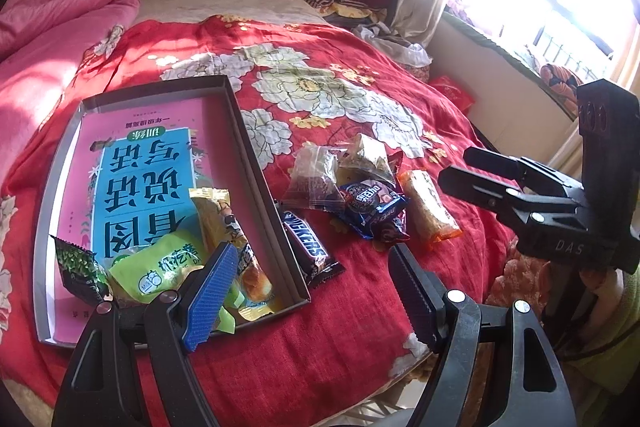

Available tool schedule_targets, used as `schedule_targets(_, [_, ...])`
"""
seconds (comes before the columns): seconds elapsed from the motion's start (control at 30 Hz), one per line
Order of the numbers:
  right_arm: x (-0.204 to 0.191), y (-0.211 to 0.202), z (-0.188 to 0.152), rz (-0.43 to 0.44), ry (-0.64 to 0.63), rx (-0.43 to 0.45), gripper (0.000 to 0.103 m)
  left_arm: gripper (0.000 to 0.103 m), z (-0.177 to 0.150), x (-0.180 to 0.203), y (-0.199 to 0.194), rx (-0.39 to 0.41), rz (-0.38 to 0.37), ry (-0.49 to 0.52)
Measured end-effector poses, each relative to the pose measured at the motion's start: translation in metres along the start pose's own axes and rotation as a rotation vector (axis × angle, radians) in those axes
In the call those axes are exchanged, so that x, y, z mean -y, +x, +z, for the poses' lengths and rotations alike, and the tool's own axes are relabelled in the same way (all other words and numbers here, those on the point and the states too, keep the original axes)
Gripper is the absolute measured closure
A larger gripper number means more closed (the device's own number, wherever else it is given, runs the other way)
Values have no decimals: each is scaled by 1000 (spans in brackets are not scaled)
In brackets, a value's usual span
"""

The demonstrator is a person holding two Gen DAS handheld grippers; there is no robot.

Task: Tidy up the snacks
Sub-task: 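Move both open grippers back toward the snack pile beside the tray, then grasp the clear bread bag with the left gripper while the right grasps the strawberry biscuit pack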

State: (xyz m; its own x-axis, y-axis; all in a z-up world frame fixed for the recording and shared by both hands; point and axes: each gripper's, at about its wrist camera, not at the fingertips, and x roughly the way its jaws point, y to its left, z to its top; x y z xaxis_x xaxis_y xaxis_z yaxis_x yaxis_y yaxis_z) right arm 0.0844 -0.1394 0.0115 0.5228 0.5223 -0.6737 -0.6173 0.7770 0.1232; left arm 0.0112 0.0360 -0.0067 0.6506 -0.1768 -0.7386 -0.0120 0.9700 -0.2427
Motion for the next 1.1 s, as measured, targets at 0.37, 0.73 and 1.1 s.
schedule_targets(0.37, [-11,38,-12,26,-35,-113,25,24,28,-3,25,-46,-15,-20])
schedule_targets(0.73, [-15,67,-14,25,-44,-163,25,24,48,-6,54,-117,-28,4])
schedule_targets(1.1, [-15,82,-13,27,-50,-175,25,24,70,6,93,-205,-47,58])
